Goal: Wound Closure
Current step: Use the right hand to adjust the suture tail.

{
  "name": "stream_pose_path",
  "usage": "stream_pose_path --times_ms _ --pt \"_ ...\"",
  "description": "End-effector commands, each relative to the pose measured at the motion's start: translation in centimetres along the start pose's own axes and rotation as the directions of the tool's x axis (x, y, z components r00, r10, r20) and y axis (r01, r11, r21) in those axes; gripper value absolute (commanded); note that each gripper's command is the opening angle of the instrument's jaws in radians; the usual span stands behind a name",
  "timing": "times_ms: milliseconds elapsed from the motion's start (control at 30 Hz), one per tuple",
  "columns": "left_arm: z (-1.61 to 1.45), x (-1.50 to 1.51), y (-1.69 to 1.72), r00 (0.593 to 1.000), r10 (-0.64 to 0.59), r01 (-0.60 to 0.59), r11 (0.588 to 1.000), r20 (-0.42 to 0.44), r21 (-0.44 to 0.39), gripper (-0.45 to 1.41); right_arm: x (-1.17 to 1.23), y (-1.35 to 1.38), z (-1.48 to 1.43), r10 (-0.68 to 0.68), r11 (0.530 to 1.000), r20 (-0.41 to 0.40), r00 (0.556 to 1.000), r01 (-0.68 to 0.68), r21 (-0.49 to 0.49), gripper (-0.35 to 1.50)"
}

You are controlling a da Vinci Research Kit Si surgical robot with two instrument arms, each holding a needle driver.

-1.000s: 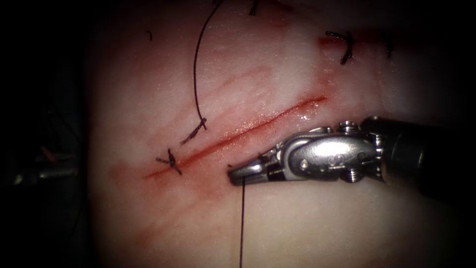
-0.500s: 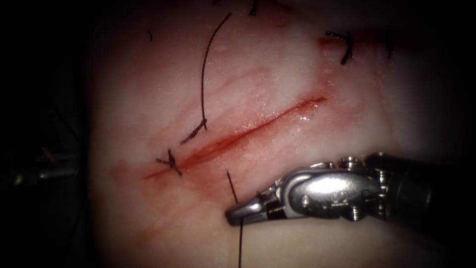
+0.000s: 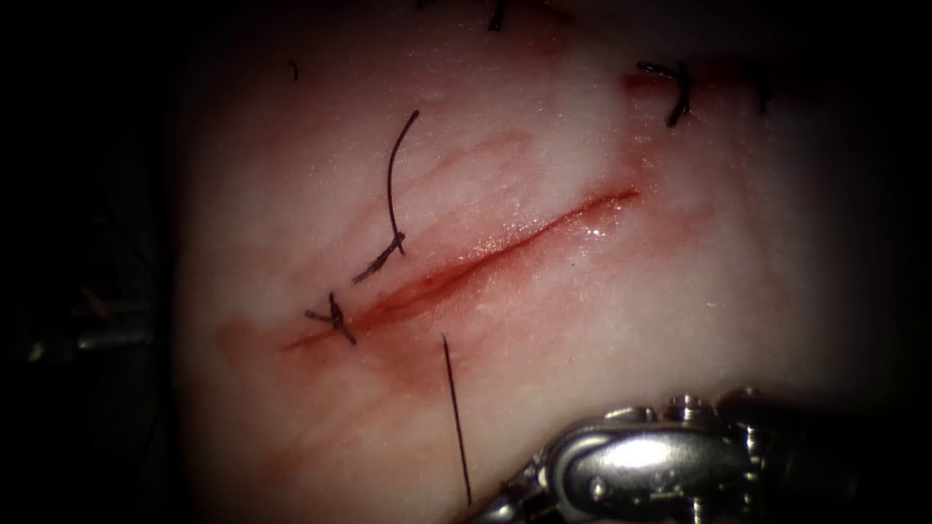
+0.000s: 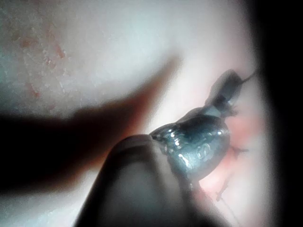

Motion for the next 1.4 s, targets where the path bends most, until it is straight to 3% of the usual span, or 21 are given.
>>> stream_pose_path --times_ms 33,67,100,167,233,300,333,500,567,600,667,700,733,800,833,867,933,967,1100,1400 --pt "0.07 0.02 -0.03 1.000 0.002 -0.002 1.000 -0.002 0.000 -0.27 0.04 0.11 0.02 0.032 0.999 -0.004 0.999 -0.031 0.013 -0.15" --pt "0.07 0.02 -0.03 1.000 0.002 -0.002 1.000 -0.002 0.000 -0.27 0.04 0.11 0.02 0.032 0.999 -0.004 0.999 -0.031 0.013 -0.15" --pt "0.07 0.02 -0.03 1.000 0.002 -0.002 1.000 -0.002 0.000 -0.26 0.07 0.14 -0.02 0.051 0.999 -0.002 0.999 -0.051 -0.016 0.36" --pt "0.07 0.03 -0.03 1.000 0.002 -0.002 1.000 -0.002 0.000 -0.25 0.16 0.22 -0.16 0.076 0.980 0.036 0.996 -0.068 -0.189 1.31" --pt "0.08 0.03 -0.03 1.000 0.002 -0.002 1.000 -0.002 0.000 -0.25 0.26 0.32 -0.36 0.105 0.971 0.029 0.994 -0.096 -0.220 1.43" --pt "0.08 0.03 -0.03 1.000 0.002 -0.002 1.000 -0.002 0.001 -0.24 0.36 0.43 -0.64 0.145 0.962 0.026 0.989 -0.134 -0.239 1.43" --pt "0.09 0.04 -0.03 1.000 0.001 -0.001 1.000 -0.002 0.002 -0.22 0.43 0.54 -0.92 0.173 0.955 0.037 0.984 -0.158 -0.251 1.45" --pt "0.11 0.05 -0.02 1.000 0.000 0.000 1.000 -0.002 0.001 -0.19 0.45 0.82 -1.45 0.261 0.909 0.078 0.962 -0.218 -0.356 1.45" --pt "0.11 0.05 -0.02 1.000 0.000 0.000 1.000 -0.003 0.001 -0.19 0.42 0.94 -1.58 0.313 0.875 0.082 0.946 -0.254 -0.412 1.38" --pt "0.12 0.05 -0.02 1.000 0.001 -0.001 1.000 -0.003 0.001 -0.19 0.38 1.04 -1.64 0.420 0.813 0.052 0.906 -0.350 -0.465 1.30" --pt "0.12 0.04 -0.02 1.000 0.001 -0.001 1.000 -0.003 0.001 -0.19 0.28 1.14 -1.62 0.474 0.762 0.036 0.880 -0.390 -0.517 1.28" --pt "0.12 0.05 -0.02 1.000 0.001 -0.001 1.000 -0.003 0.001 -0.19 0.08 1.26 -1.52 0.553 0.681 -0.073 0.830 -0.501 -0.534 1.10" --pt "0.12 0.05 -0.02 1.000 0.001 -0.001 1.000 -0.003 0.001 -0.19 -0.01 1.28 -1.45 0.596 0.652 -0.117 0.795 -0.564 -0.507 1.01" --pt "0.12 0.05 -0.02 1.000 0.001 -0.001 1.000 -0.003 0.001 -0.19 -0.18 1.30 -1.34 0.666 0.575 -0.200 0.719 -0.665 -0.477 0.98" --pt "0.12 0.05 -0.02 1.000 0.001 -0.001 1.000 -0.004 -0.002 -0.19 -0.34 1.32 -1.24 0.693 0.512 -0.285 0.662 -0.731 -0.452 0.93" --pt "0.12 0.05 -0.02 1.000 0.001 -0.001 1.000 -0.004 -0.002 -0.19 -0.53 1.32 -1.13 0.715 0.455 -0.346 0.608 -0.780 -0.431 0.94" --pt "0.12 0.04 -0.02 1.000 0.001 -0.001 1.000 -0.004 -0.002 -0.19 -0.63 1.32 -1.07 0.723 0.429 -0.369 0.584 -0.799 -0.422 1.01" --pt "0.12 0.04 -0.02 1.000 0.001 -0.001 1.000 -0.004 -0.002 -0.19 -0.75 1.34 -0.99 0.739 0.387 -0.401 0.541 -0.828 -0.404 1.08" --pt "0.12 0.04 -0.02 1.000 0.002 -0.002 1.000 -0.004 -0.003 -0.19 -0.91 1.39 -0.79 0.733 0.335 -0.482 0.480 -0.872 -0.358 1.16" --pt "0.11 0.04 -0.01 1.000 0.002 -0.002 1.000 -0.004 -0.003 -0.19 -0.91 1.60 -0.58 0.727 0.322 -0.500 0.472 -0.876 -0.359 1.04"
